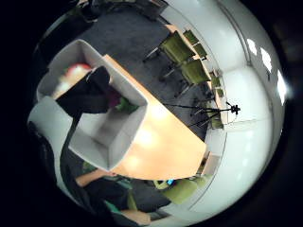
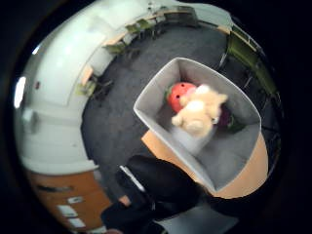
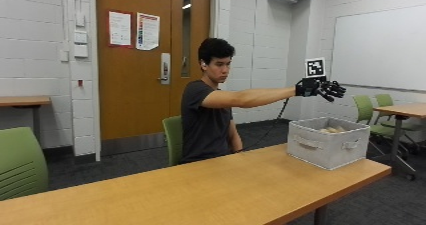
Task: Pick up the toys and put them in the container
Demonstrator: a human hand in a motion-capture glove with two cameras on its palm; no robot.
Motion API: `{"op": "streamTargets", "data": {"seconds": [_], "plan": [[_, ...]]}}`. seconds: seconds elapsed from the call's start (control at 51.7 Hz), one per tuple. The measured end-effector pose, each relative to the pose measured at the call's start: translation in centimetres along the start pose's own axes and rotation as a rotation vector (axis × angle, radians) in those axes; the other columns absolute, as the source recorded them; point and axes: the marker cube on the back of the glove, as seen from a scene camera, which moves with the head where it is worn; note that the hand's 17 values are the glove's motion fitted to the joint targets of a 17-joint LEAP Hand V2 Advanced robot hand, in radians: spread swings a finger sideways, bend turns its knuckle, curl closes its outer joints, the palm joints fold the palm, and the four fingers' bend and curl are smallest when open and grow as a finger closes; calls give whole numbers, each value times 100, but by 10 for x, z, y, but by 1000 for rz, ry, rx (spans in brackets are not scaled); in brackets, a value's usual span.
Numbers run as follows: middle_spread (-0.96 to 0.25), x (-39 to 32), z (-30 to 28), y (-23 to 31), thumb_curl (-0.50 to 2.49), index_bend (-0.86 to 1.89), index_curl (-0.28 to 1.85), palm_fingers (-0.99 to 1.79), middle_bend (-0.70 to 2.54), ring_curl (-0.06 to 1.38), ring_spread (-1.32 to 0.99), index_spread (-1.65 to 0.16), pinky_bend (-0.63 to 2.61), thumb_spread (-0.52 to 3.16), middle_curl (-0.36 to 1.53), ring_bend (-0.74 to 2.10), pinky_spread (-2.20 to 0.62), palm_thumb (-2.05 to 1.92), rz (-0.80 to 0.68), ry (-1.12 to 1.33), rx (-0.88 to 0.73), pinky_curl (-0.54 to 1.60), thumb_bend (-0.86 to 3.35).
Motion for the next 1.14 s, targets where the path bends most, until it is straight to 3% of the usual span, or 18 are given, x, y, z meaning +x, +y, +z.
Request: {"op": "streamTargets", "data": {"seconds": [0.077, 0.136, 0.213, 0.31, 0.465, 0.561, 0.813, 1.142], "plan": [[-15, -28, 1, 2, 52, 1, 45, -14, 23, 39, -18, -36, 151, 86, 54, 86, -16, -18, 135, 38, -22, 48, -15], [-12, -34, 2, 14, 47, 3, 41, -15, 24, 38, -15, -36, 148, 86, 54, 84, -12, -20, 158, 111, -42, 46, -16], [-10, -3, -2, 42, 41, 10, 38, -14, 27, 35, -13, -35, 139, 86, 53, 76, -8, -21, 145, 122, -46, 43, -16], [-10, 30, -2, 73, 35, 15, 38, -11, 28, 33, -14, -34, 127, 86, 53, 70, -5, -21, 248, 149, -41, 39, -15], [-10, 75, -6, 134, 27, 23, 41, -7, 27, 30, -18, -30, 103, 88, 51, 60, -6, -21, 218, 146, -10, 31, -15], [-10, 113, -5, 168, 23, 25, 43, -5, 26, 28, -22, -28, 93, 90, 50, 54, -9, -20, 413, 213, 6, 29, -14], [-10, 174, 5, 262, 16, 23, 45, -2, 24, 26, -27, -24, 80, 90, 48, 45, -15, -20, 563, 206, 25, 26, -14], [-10, 203, 30, 314, 12, 18, 46, 2, 22, 26, -30, -22, 69, 91, 47, 41, -16, -19, 633, 143, -6, 26, -13]]}}
